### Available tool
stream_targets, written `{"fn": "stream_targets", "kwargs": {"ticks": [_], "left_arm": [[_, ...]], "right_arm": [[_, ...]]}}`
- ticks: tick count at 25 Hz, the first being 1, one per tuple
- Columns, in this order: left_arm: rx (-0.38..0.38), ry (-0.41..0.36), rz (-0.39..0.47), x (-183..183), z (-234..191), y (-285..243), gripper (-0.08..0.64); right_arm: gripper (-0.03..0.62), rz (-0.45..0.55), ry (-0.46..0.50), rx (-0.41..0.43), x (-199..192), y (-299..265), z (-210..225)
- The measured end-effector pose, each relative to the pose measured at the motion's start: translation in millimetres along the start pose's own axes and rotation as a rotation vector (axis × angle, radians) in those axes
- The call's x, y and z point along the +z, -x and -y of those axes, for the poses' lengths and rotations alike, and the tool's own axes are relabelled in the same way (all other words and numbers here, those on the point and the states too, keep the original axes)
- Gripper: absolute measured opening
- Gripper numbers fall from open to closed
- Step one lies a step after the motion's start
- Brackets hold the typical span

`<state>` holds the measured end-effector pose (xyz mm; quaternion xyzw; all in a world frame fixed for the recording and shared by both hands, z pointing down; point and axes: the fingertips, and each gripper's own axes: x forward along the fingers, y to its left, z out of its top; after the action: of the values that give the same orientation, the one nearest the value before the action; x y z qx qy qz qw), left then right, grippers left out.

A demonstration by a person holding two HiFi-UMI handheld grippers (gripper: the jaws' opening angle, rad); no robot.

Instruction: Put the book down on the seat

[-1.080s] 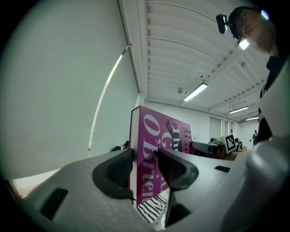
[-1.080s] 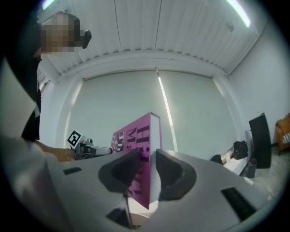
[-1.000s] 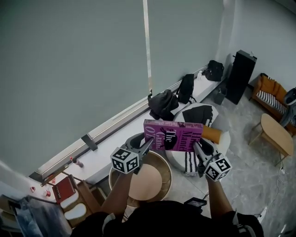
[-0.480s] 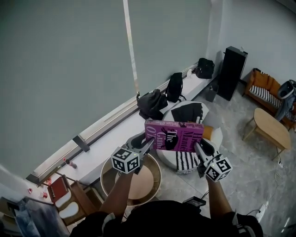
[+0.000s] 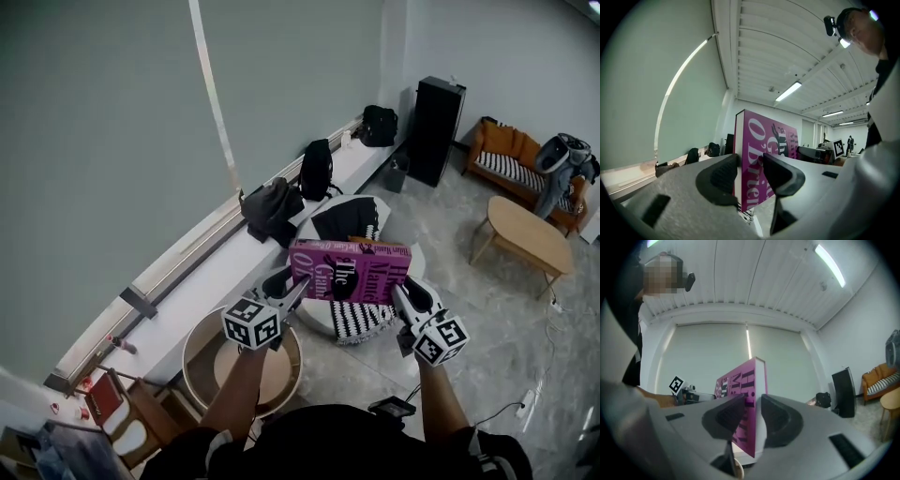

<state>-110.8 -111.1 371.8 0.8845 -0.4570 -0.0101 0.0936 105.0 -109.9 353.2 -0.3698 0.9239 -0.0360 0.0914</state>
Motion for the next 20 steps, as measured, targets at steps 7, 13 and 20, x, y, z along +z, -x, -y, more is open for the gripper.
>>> {"fn": "stream_targets", "kwargs": {"ticks": [7, 13, 20], "left_arm": [[-0.051, -0.008, -0.032, -8.3, 27.9, -43.1, 0.183], [-0.089, -0.011, -0.045, -11.2, 53.1, -82.0, 0.183], [-0.122, 0.008, -0.07, -21.7, 58.6, -107.2, 0.183]], "right_arm": [[0.123, 0.001, -0.008, -0.054, 1.4, 31.7, 37.1], [0.123, 0.006, -0.013, -0.098, 7.2, 56.1, 72.6], [0.123, -0.002, -0.013, -0.139, 6.0, 63.8, 93.1]]}}
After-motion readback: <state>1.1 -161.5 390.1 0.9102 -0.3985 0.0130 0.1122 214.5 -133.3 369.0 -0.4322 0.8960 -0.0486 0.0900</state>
